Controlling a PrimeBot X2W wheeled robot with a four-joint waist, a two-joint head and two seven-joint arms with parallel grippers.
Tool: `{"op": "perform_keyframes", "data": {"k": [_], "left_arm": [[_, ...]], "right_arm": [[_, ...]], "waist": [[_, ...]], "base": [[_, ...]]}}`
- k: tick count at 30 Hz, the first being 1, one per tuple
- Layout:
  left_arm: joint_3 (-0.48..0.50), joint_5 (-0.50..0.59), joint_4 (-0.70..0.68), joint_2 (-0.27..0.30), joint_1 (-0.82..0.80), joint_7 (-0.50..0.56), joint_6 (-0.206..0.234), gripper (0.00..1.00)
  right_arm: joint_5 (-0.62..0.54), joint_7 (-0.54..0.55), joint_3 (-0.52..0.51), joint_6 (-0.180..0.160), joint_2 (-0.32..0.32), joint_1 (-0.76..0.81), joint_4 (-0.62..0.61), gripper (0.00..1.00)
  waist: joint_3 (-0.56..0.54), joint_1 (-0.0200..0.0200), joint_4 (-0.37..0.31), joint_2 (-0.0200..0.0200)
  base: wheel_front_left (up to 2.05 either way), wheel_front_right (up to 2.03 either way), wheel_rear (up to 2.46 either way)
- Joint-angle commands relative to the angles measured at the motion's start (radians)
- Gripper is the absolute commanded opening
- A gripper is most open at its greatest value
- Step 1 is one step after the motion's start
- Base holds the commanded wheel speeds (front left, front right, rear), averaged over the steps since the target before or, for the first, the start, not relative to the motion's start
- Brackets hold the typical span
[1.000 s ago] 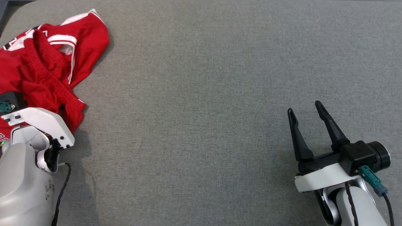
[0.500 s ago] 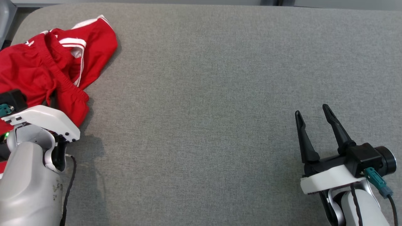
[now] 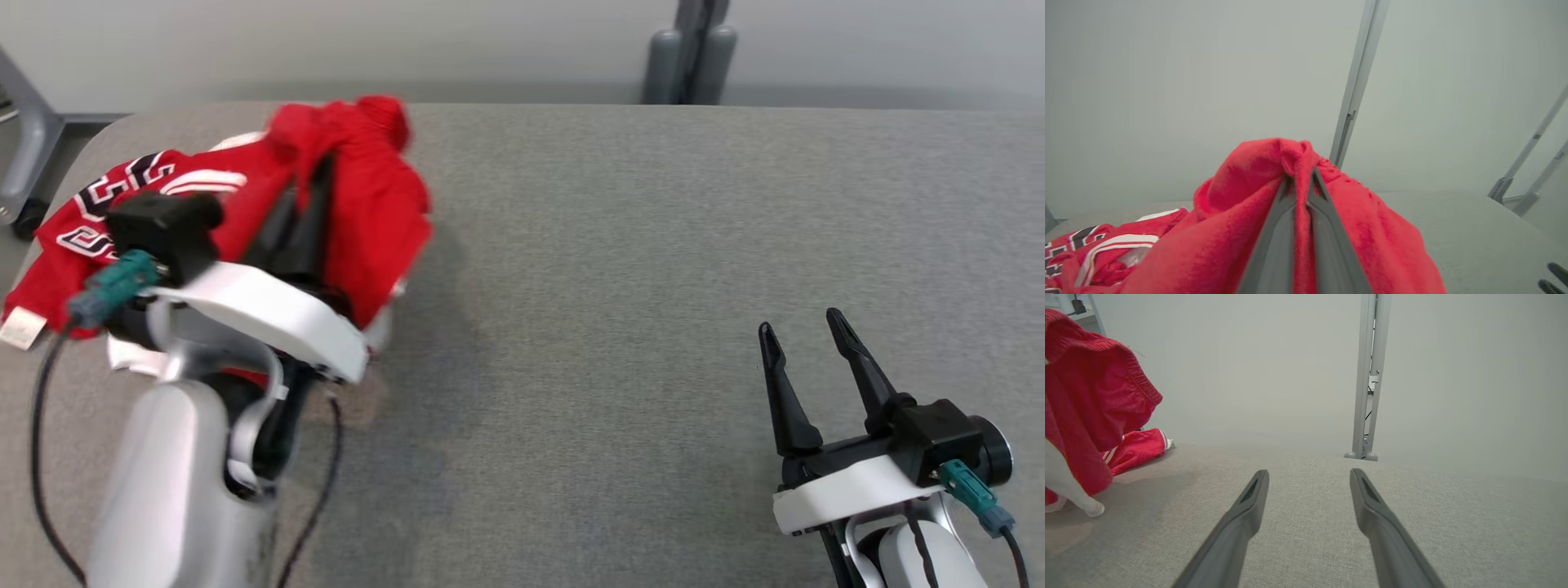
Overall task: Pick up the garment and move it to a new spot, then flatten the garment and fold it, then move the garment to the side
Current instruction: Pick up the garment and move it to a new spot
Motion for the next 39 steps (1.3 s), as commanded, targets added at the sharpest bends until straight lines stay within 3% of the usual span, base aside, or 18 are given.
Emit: {"op": "perform_keyframes", "data": {"k": [1,6,12,16,17,24,25,27,28,33,35,39], "left_arm": [[-0.009,-0.017,-0.018,-0.004,0.015,0.012,-0.004,0.0],[-0.131,-0.039,-0.089,-0.029,0.036,0.078,-0.011,0.0],[-0.3,-0.127,-0.002,-0.039,0.0,0.041,-0.014,0.0],[-0.402,-0.218,0.152,-0.039,-0.039,-0.017,0.022,0.0],[-0.44,-0.247,0.253,-0.039,-0.053,-0.057,0.026,0.0],[-0.522,-0.265,0.626,-0.041,-0.108,-0.233,-0.004,0.0],[-0.533,-0.285,0.664,-0.041,-0.108,-0.248,-0.01,0.4],[-0.561,-0.301,0.727,-0.04,-0.116,-0.277,-0.017,0.95],[-0.567,-0.329,0.752,-0.04,-0.116,-0.285,-0.018,1.0],[-0.623,-0.347,0.785,-0.04,-0.149,-0.356,0.012,1.0],[-0.654,-0.329,0.777,-0.04,-0.138,-0.431,0.054,1.0],[-0.641,-0.302,0.754,-0.03,-0.096,-0.472,0.1,1.0]], "right_arm": [[0.006,-0.005,0.003,0.0,-0.006,0.002,-0.001,1.0],[0.029,-0.005,0.014,0.0,-0.007,0.0,0.002,1.0],[0.041,-0.005,0.009,0.0,-0.007,0.004,0.001,1.0],[0.042,-0.005,0.003,0.0,-0.006,0.006,0.0,1.0],[0.041,-0.005,0.003,0.0,-0.006,0.005,0.0,1.0],[0.051,-0.005,0.025,0.0,-0.006,0.004,0.006,1.0],[0.051,-0.005,0.027,0.0,-0.006,0.008,0.006,1.0],[0.05,-0.005,0.03,0.0,-0.006,0.016,0.009,1.0],[0.048,-0.005,0.028,0.0,-0.006,0.019,0.012,1.0],[0.036,-0.005,0.011,0.0,-0.006,0.035,0.014,1.0],[0.015,-0.005,-0.005,0.0,-0.006,0.052,0.005,1.0],[-0.015,-0.005,-0.034,0.0,-0.007,0.08,-0.01,1.0]], "waist": [[-0.019,-0.0001,-0.03,0.0],[-0.036,-0.0001,-0.104,0.0],[-0.035,-0.0001,-0.179,0.0],[-0.03,-0.0001,-0.213,0.0],[-0.025,-0.0001,-0.225,0.0],[-0.027,-0.0001,-0.268,0.0],[-0.028,-0.0001,-0.27,0.0],[-0.032,-0.0001,-0.27,0.0],[-0.036,-0.0001,-0.268,0.0],[-0.058,-0.0001,-0.243,0.0],[-0.085,-0.0001,-0.216,0.0],[-0.123,-0.0001,-0.184,0.0]], "base": [[0.0,0.0,0.0],[0.0,0.0,0.0],[0.0,0.0,0.0],[0.0,0.0,0.0],[0.0,0.0,0.0],[0.0,0.0,0.0],[0.0,0.0,0.0],[0.0,0.0,0.0],[0.0,0.0,0.0],[0.0,0.0,0.0],[0.0,0.0,0.0],[0.0,0.0,0.0]]}}
